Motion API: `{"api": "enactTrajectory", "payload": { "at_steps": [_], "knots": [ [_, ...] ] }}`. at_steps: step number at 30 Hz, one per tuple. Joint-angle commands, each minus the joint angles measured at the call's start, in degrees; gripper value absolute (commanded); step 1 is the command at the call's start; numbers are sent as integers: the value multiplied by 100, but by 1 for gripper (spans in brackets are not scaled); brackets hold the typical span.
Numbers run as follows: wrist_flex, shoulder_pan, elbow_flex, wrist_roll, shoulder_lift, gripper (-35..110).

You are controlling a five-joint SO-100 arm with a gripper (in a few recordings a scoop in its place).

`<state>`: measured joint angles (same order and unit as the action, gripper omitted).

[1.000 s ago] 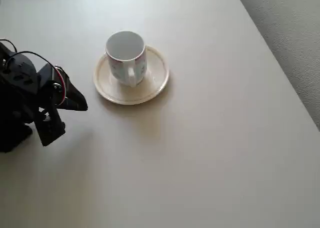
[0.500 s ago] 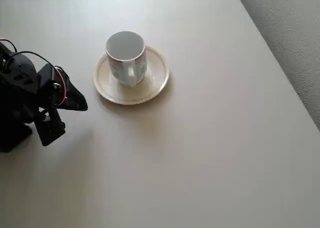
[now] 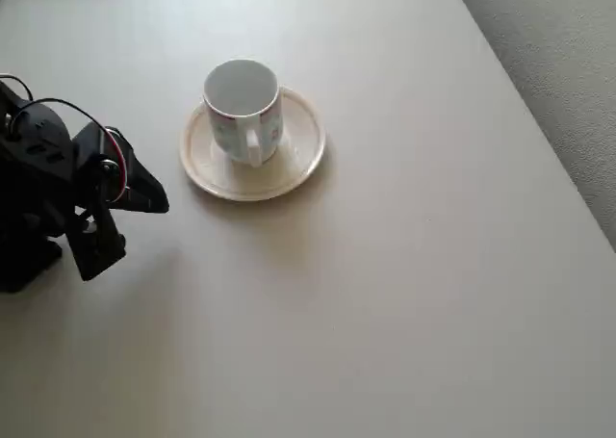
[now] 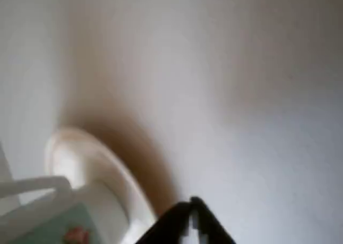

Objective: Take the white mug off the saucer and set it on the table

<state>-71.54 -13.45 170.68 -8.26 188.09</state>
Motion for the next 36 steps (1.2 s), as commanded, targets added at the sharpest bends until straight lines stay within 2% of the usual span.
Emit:
{"api": "enactTrajectory", "payload": {
  "at_steps": [1, 6, 9, 11, 16, 21, 27, 36],
  "knots": [
    [79, 44, -26, -62, 53, -1],
    [88, -255, -325, -923, 53, 5],
    [-404, -431, -1239, -1371, 53, 11],
    [-703, -176, -2030, -1626, -185, 17],
    [-1485, 782, -4605, -1441, -2769, 19],
    [-2004, 1441, -6126, -949, -4755, 19],
    [-1556, 1652, -6354, -773, -6328, 19],
    [-976, 1872, -6574, -729, -7128, 19]
  ]
}}
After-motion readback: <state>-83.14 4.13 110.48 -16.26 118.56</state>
